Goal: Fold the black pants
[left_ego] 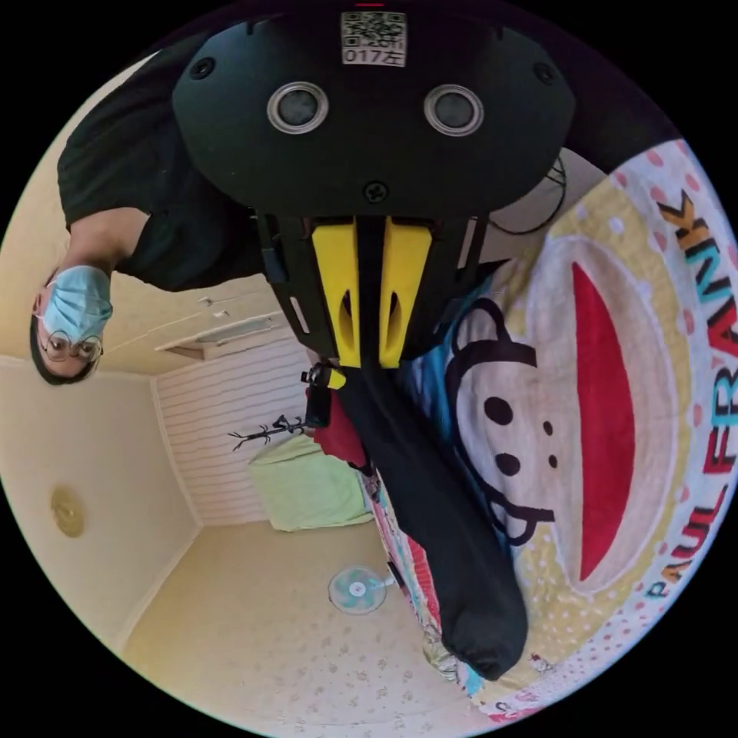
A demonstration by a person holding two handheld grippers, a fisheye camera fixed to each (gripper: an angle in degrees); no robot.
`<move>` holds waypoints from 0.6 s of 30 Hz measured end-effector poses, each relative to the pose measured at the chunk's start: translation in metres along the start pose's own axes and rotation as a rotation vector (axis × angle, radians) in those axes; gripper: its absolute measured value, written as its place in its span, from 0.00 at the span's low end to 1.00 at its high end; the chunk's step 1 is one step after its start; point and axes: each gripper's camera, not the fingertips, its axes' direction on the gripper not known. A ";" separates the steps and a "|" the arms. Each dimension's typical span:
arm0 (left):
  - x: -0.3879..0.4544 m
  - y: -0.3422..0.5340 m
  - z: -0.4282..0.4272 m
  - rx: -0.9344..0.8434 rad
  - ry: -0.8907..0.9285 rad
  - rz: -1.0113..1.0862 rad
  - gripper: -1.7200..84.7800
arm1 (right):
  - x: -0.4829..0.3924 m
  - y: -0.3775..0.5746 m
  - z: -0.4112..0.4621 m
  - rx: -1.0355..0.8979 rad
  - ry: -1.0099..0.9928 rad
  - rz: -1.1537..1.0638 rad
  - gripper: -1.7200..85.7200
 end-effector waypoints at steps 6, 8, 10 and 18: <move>0.162 0.008 -0.038 0.135 0.017 0.393 0.07 | -0.189 -0.007 -0.046 0.117 0.148 -0.344 0.02; 0.229 0.005 -0.052 0.191 0.074 0.544 0.07 | -0.248 -0.014 -0.059 0.130 0.154 -0.460 0.02; 0.280 0.001 -0.060 0.219 0.095 0.649 0.07 | -0.310 -0.020 -0.071 0.135 0.190 -0.575 0.02; 0.456 -0.008 -0.075 0.334 0.096 0.958 0.07 | -0.521 -0.039 -0.132 0.227 0.288 -0.905 0.02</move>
